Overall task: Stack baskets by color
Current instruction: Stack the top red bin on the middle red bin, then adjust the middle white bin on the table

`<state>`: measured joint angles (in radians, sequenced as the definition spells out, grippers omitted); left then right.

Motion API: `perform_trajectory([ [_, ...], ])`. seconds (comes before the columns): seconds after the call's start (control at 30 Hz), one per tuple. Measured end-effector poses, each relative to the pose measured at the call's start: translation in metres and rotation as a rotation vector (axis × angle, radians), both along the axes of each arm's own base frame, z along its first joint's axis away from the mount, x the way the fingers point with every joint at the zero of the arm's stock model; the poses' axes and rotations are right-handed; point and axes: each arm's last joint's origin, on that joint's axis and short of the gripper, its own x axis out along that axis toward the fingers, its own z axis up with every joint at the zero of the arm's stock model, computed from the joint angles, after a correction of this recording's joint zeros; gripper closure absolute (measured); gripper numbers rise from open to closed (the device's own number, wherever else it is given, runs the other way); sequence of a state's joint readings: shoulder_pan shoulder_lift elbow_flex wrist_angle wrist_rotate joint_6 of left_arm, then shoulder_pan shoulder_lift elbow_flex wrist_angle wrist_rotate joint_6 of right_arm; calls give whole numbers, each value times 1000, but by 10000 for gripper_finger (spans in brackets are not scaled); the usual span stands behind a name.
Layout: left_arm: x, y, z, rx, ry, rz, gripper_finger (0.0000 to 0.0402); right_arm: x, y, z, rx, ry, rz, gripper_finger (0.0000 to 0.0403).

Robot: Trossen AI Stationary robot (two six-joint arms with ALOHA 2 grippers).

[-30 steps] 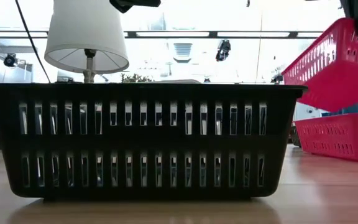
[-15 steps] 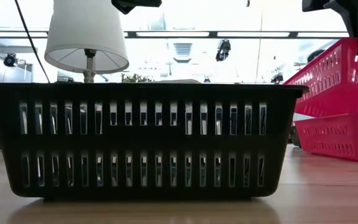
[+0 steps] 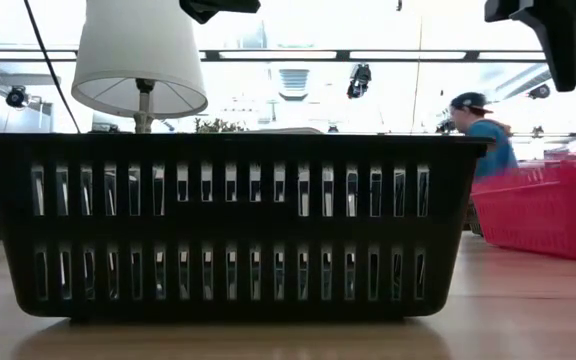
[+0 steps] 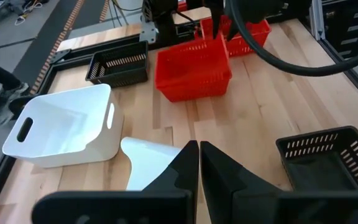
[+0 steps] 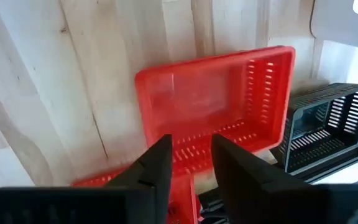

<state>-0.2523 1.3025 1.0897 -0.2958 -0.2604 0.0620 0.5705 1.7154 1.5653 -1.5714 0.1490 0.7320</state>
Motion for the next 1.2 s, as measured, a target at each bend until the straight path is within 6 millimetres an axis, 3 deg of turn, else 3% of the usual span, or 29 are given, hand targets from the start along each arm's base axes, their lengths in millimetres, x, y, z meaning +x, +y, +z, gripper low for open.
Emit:
perform_trajectory([
  [0.27,0,0,0,-1,-6,0,402,-6,-2,12,32,-20,82,269],
  [0.47,7,3,-5,-56,19,-74,395,-20,-3,39,16,-351,265,303],
  [0.6,17,8,-12,-95,52,-116,353,-33,-11,50,86,-572,355,331],
  [0.9,46,41,-27,-56,159,-15,217,-64,-42,31,101,-900,544,369],
  [1.0,50,59,-27,-47,243,-12,198,-72,-49,23,98,-983,587,371],
  [1.2,57,97,-28,-248,328,-136,194,-86,-58,11,85,-1087,651,371],
])
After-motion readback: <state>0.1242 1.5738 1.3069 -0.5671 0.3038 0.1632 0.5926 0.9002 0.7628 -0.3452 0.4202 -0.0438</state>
